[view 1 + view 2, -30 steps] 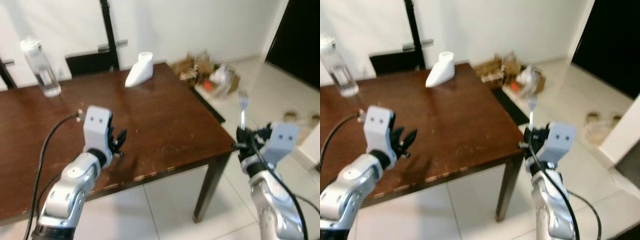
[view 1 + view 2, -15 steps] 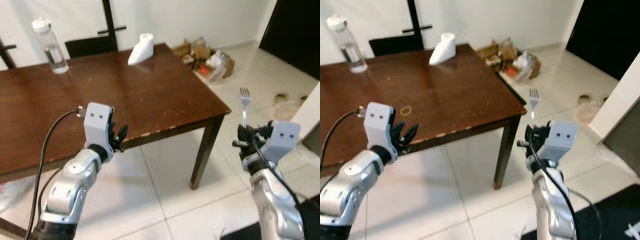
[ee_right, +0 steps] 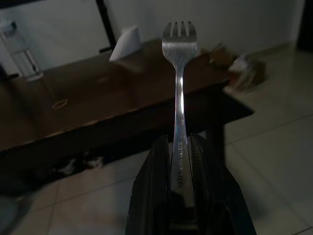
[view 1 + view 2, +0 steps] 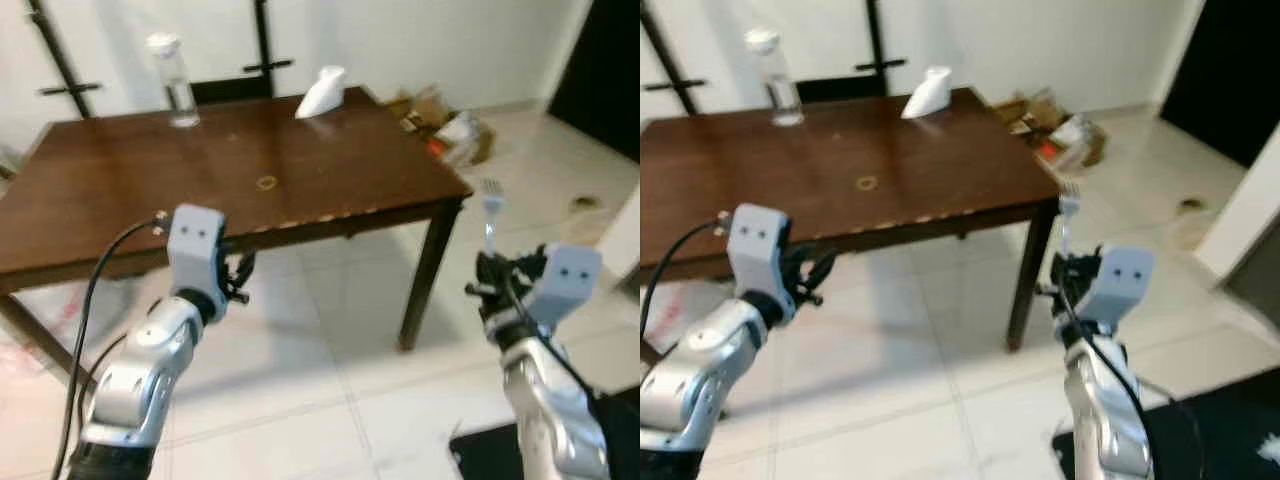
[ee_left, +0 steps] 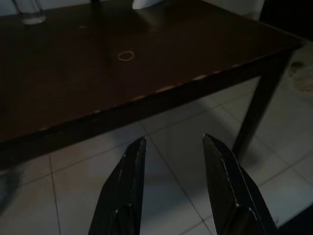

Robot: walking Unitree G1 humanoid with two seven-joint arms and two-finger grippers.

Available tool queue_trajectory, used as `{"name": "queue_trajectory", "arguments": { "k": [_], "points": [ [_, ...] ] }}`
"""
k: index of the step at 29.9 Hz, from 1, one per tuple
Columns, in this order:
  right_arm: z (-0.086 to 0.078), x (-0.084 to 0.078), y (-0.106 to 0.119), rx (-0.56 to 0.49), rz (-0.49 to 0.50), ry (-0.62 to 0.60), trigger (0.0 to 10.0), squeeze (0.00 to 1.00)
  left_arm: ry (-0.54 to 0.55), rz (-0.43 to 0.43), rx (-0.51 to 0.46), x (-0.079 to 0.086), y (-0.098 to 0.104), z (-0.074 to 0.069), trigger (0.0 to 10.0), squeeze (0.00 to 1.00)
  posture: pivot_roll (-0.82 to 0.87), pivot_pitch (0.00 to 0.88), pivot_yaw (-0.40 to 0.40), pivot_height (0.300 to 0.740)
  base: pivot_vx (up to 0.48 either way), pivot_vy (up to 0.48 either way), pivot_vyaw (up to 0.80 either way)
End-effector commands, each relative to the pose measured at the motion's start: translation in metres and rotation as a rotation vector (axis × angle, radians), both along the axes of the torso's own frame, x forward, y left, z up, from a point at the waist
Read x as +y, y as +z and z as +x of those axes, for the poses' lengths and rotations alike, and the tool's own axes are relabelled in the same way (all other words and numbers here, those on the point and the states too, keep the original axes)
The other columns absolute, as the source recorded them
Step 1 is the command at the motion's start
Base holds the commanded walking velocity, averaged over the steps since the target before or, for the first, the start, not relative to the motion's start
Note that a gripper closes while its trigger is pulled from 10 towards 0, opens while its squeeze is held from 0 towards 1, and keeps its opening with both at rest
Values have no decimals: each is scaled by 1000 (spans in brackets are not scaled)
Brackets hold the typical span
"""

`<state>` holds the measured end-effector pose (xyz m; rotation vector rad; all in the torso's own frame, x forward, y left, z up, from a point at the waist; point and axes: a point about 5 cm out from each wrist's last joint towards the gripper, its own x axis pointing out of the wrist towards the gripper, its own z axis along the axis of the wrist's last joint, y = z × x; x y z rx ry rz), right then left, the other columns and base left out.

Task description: Setting the table

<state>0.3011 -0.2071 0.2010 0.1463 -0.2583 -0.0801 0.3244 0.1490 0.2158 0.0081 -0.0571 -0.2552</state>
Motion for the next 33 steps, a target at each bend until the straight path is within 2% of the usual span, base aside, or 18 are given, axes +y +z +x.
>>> {"name": "queue_trajectory", "arguments": {
  "k": [1, 4, 33],
  "points": [
    [-2, -3, 2, -10, 4, -8, 10000, 0, 11, 12, 23, 1, -3, 2, 10000, 0, 23, 104, 87, 740, 0, 0, 0],
    [-3, -2, 2, -8, -4, 2, 10000, 0, 15, 13, 27, 1, -4, 2, 10000, 0, 23, 104, 87, 740, 0, 0, 227],
    [-4, 0, 1, 4, -20, 16, 10000, 0, 39, 34, 52, 2, -9, 4, 10000, 0, 22, 110, 88, 740, 0, 0, 793]
  ]
}}
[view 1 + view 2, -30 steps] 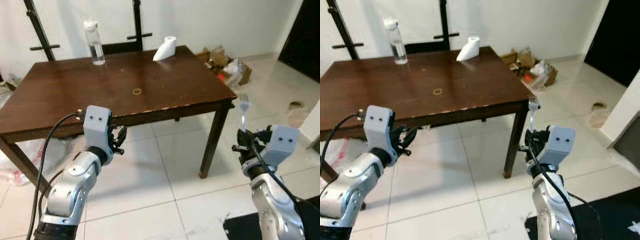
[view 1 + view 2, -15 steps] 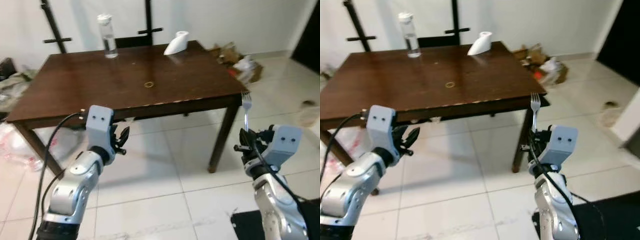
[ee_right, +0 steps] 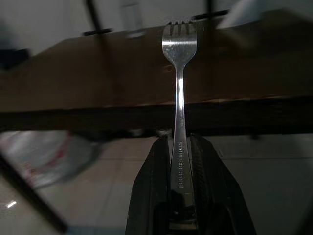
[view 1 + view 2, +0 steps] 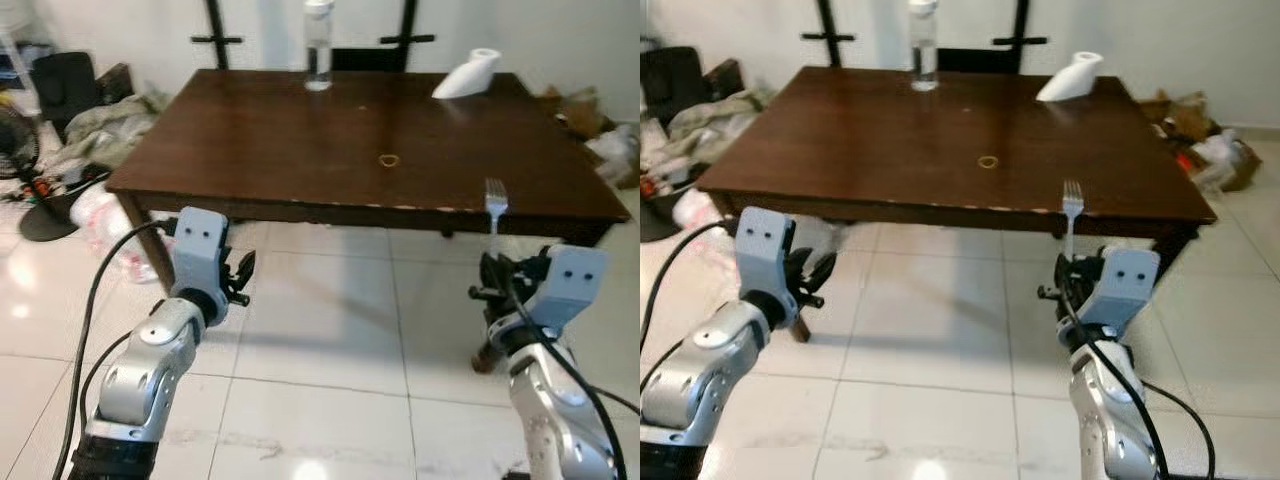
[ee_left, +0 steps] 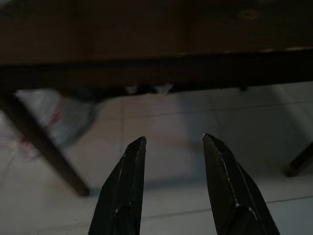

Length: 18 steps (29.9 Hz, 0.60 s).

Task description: Setting the table

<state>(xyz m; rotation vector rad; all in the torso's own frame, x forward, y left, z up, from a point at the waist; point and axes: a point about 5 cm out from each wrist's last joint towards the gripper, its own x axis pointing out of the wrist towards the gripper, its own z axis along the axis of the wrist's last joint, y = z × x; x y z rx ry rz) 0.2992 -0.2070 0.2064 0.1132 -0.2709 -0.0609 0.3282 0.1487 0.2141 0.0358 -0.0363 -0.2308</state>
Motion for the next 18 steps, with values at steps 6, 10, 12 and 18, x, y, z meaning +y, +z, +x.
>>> {"name": "queue_trajectory", "arguments": {
  "k": [6, 10, 12, 18],
  "points": [
    [-2, 0, -5, 16, 16, 1, 10000, 0, 30, 13, 38, 3, -8, 1, 10000, 0, 23, 111, 90, 740, 0, 0, 794],
    [-2, 1, -5, 15, 18, 5, 10000, 0, 79, 41, 37, 8, -10, 3, 10000, 0, 25, 111, 89, 740, 0, 0, 794],
    [-2, 2, -5, 14, 19, 7, 10000, 0, 94, 50, 36, 10, -11, 3, 10000, 0, 25, 111, 89, 740, 0, 0, 794],
    [-1, 3, -7, 18, 21, 16, 10000, 0, 156, 128, 28, 20, -17, 2, 10000, 0, 31, 108, 86, 740, 0, 0, 794]
  ]
}}
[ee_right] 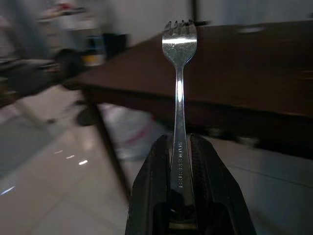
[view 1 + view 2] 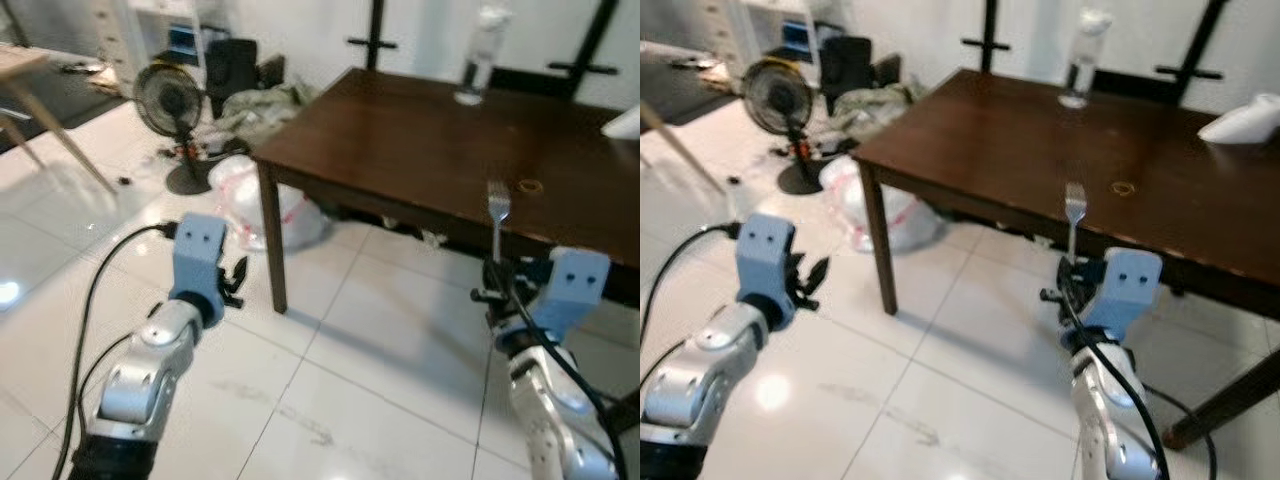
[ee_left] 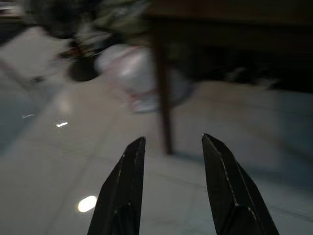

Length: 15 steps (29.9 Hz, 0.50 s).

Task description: Setting the table

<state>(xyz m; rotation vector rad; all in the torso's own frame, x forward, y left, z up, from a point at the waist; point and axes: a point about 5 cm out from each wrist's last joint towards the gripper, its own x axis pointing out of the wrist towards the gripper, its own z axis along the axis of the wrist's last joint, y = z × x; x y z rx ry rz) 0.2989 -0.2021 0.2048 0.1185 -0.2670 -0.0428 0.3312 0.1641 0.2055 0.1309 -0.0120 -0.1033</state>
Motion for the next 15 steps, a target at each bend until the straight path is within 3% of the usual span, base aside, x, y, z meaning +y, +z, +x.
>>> {"name": "queue_trajectory", "arguments": {
  "k": [1, 11, 12, 15],
  "points": [
    [-1, -2, -5, 15, 18, -3, 10000, 0, 27, 32, 18, 5, -9, -1, 10000, 0, 31, 108, 86, 740, 0, 0, 794],
    [-4, 1, -18, 39, -51, 40, 10000, 0, 36, 62, 31, 12, -30, -10, 10000, 0, 30, 107, 85, 740, 0, 0, 794],
    [-9, 5, -35, 78, -85, 104, 10000, 0, 36, 75, 29, 13, -37, -14, 10000, 0, 31, 105, 78, 740, 0, 0, 794],
    [-10, 8, -41, 93, -83, 139, 10000, 0, 44, 83, 20, 12, -37, -16, 10000, 0, 30, 103, 75, 740, 0, 0, 794]
  ]
}}
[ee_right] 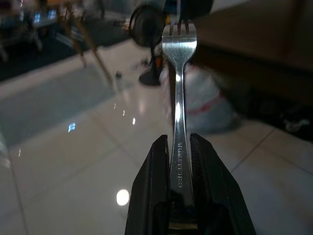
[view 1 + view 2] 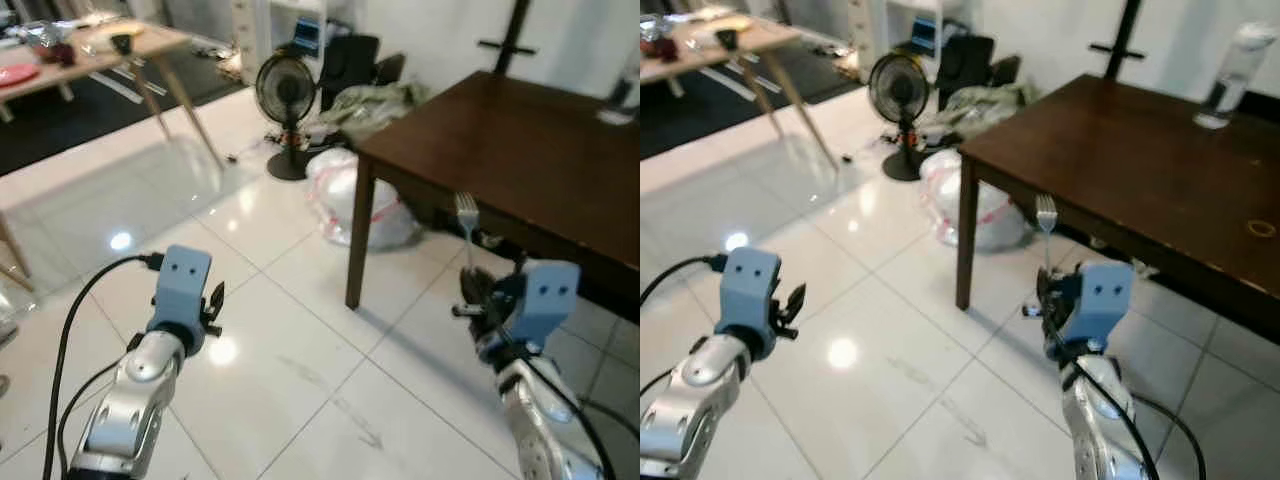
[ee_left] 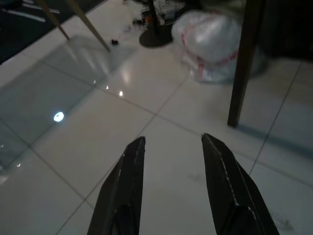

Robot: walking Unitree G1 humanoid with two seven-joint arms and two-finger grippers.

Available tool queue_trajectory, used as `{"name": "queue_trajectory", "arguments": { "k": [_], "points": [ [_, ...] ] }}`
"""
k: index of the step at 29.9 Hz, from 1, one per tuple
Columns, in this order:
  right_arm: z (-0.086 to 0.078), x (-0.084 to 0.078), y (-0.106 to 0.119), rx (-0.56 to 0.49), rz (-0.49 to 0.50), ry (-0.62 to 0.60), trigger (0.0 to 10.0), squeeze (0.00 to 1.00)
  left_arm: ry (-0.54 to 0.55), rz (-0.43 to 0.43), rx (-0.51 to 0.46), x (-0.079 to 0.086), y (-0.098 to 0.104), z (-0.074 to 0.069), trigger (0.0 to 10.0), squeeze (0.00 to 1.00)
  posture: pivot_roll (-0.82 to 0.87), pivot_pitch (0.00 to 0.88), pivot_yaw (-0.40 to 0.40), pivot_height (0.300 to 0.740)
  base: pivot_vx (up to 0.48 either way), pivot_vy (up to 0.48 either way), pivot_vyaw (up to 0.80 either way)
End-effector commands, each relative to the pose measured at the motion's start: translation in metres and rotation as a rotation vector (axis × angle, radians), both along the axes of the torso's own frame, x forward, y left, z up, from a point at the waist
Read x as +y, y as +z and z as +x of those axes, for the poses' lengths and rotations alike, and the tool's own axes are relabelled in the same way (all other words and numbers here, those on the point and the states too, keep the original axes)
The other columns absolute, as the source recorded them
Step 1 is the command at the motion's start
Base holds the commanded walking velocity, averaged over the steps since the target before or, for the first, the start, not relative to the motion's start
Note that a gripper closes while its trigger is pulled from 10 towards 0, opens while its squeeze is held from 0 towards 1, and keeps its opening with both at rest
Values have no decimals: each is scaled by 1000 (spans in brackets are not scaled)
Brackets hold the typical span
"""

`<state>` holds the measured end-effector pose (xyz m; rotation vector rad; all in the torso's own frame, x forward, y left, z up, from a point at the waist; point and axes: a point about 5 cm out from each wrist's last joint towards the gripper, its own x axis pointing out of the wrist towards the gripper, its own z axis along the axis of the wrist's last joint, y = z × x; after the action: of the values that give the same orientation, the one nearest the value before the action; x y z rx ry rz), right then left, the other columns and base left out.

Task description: Setting the table

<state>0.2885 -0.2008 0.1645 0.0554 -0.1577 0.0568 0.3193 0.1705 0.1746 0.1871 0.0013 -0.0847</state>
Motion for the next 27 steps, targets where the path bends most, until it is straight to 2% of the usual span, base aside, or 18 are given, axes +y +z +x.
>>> {"name": "queue_trajectory", "arguments": {
  "k": [1, 11, 17, 27],
  "points": [
    [0, 7, -1, -10, -7, 43, 10000, 0, 24, 26, 10, 6, -7, -4, 10000, 0, 30, 103, 75, 740, 0, 0, 794],
    [3, 9, 3, -31, 5, 48, 10000, 0, 110, 57, -94, 9, 8, 4, 10000, 0, 27, 104, 68, 740, 0, 0, 793],
    [5, 11, 6, -54, 25, 50, 10000, 0, 165, 51, -117, 12, 11, 9, 10000, 0, 23, 105, 65, 740, 437, 0, 0],
    [5, 10, 6, -59, 28, 46, 10000, 0, 163, 42, -135, 9, 13, 12, 10000, 0, 20, 103, 65, 740, 464, 0, 0]
  ]
}}
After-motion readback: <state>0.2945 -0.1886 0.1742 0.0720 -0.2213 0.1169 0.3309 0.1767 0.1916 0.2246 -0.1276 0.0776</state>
